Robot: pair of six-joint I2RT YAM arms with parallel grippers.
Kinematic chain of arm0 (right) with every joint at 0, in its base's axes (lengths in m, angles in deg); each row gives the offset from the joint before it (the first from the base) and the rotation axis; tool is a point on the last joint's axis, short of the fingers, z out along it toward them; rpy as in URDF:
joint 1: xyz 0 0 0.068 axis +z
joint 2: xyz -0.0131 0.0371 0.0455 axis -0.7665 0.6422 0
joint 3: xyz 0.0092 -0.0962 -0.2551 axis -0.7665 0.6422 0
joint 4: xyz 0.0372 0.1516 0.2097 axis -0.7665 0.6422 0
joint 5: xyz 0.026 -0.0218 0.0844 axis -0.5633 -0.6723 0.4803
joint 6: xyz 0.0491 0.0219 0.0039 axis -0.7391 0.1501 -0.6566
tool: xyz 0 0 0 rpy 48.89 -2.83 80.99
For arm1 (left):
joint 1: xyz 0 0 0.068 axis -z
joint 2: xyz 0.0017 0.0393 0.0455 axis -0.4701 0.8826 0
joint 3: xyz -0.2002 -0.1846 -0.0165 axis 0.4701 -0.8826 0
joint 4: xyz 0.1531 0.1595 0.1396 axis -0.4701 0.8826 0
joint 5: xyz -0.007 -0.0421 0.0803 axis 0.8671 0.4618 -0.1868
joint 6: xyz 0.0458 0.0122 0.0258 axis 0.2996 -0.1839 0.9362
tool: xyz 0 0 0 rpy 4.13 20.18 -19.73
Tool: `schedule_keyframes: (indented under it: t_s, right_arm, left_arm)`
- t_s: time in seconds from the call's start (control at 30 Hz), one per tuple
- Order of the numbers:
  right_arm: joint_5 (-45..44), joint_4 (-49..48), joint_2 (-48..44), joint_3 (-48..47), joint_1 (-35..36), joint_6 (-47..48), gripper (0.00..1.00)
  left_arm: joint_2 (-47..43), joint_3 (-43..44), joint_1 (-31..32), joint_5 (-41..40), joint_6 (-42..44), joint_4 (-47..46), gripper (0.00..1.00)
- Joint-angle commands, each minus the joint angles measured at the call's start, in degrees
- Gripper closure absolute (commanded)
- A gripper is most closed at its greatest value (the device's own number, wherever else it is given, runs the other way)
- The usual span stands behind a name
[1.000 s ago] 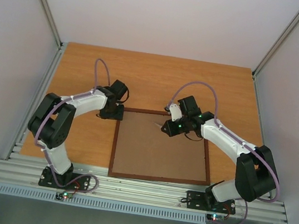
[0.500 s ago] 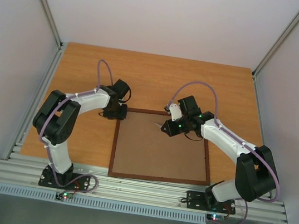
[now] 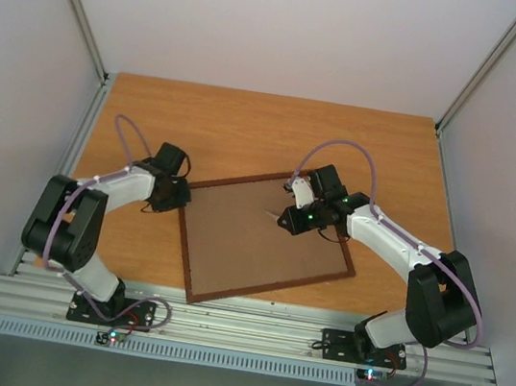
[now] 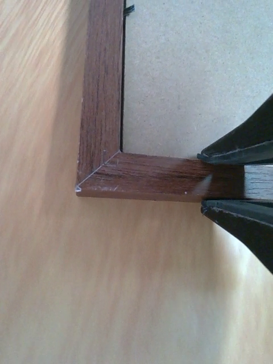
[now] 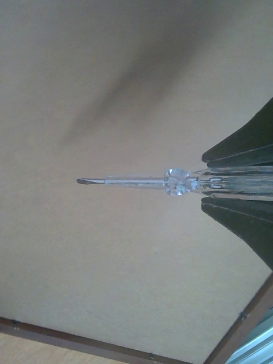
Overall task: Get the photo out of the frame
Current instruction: Move the photo frame to the center of the board.
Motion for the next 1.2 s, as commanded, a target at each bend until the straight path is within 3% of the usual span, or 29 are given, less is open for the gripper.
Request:
schedule_keyframes:
  t_s: [0.0,0.1,0.33,0.43,0.57,0.67,0.87,1.03,1.17]
  right_arm:
    - [1.07,-0.61,-1.17,0.37,-0.36,0.50,0.99]
    - [1.39,-0.61,-1.32,0.36,-0.36,0.37,0.99]
    - [1.89,-0.84,-2.05,0.54,-0.36,0.24,0.99]
    - [1.78,-0.78,-2.25,0.64,-0.36,0.34,0.99]
    - [2.27,-0.92,-2.40,0.65,-0.36,0.10,0.99]
    - [2.29,-1.02,-2.42,0.64,-0.36,0.07,0.99]
    - [2.29,-1.03,-2.34,0.74,-0.38,0.15,0.99]
    - [2.78,-1.11,-2.39,0.78,-0.36,0.29,0.99]
    - [2.94,-1.05,-2.38,0.81,-0.36,0.47,0.99]
  left_arm:
    - [-6.67,-9.30,-4.10,-3.30,-12.26,-4.64,0.99]
    - [-11.88,-14.14,-4.34,-4.99,-18.11,-6.32,1.00]
    - [-18.91,-22.04,-3.26,-0.57,-25.78,-9.07,0.96]
    - [-21.96,-21.44,-2.54,-0.96,-23.19,-4.46,0.86]
    - [-27.01,-20.62,-1.91,-2.46,-18.79,2.70,0.81]
    - [-29.19,-21.07,0.70,-1.51,-18.04,3.11,0.76]
    - [-28.32,-18.02,5.75,-2.96,-18.04,5.55,0.62]
    - [-25.69,-11.01,4.13,-14.47,-9.23,11.41,0.40]
    - [-20.58,-8.50,0.43,-12.73,-4.02,7.55,0.32]
